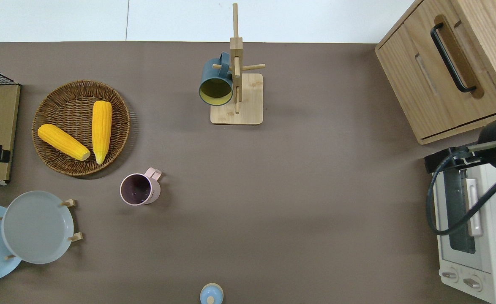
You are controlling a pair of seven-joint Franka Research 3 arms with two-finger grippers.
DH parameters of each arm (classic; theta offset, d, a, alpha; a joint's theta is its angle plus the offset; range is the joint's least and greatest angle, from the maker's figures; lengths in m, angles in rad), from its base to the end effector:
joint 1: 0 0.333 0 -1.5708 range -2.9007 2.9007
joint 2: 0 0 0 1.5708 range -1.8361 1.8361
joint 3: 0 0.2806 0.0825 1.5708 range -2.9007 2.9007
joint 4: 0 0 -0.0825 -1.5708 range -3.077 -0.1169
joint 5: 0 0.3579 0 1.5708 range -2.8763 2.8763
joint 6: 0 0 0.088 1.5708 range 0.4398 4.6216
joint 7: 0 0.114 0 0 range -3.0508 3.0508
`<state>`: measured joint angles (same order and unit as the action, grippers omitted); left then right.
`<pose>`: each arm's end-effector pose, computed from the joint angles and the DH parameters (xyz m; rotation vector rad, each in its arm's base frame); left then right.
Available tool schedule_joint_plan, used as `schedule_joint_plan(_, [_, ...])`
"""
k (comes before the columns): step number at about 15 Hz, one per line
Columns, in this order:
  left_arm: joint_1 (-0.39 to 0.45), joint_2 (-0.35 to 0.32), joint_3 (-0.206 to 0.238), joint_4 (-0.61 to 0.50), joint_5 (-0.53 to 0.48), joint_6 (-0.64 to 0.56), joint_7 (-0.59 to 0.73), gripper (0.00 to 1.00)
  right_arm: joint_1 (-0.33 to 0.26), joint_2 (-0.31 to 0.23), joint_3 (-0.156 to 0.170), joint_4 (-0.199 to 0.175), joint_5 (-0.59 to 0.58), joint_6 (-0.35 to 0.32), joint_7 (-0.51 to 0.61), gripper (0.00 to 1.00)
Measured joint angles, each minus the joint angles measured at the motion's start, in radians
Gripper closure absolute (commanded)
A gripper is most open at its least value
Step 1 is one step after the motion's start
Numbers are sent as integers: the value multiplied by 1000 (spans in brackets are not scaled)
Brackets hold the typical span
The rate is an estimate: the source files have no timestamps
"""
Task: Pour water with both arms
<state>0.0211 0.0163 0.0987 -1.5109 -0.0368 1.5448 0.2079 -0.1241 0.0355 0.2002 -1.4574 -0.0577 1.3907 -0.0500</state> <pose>0.5278 0.0588 0.5979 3.1065 -0.1390 0.0360 0.5177 0.0301 0.5987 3.0807 0.1833 -0.1557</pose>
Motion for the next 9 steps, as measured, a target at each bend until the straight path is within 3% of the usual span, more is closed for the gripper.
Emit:
schedule_joint_plan(5, [-75, -9, -10, 0, 6, -19, -22, 0, 0, 0, 0, 0, 0, 0, 0, 13])
schedule_joint_plan(9, [-79, -9, -61, -1, 14, -23, -73, 0, 0, 0, 0, 0, 0, 0, 0, 13])
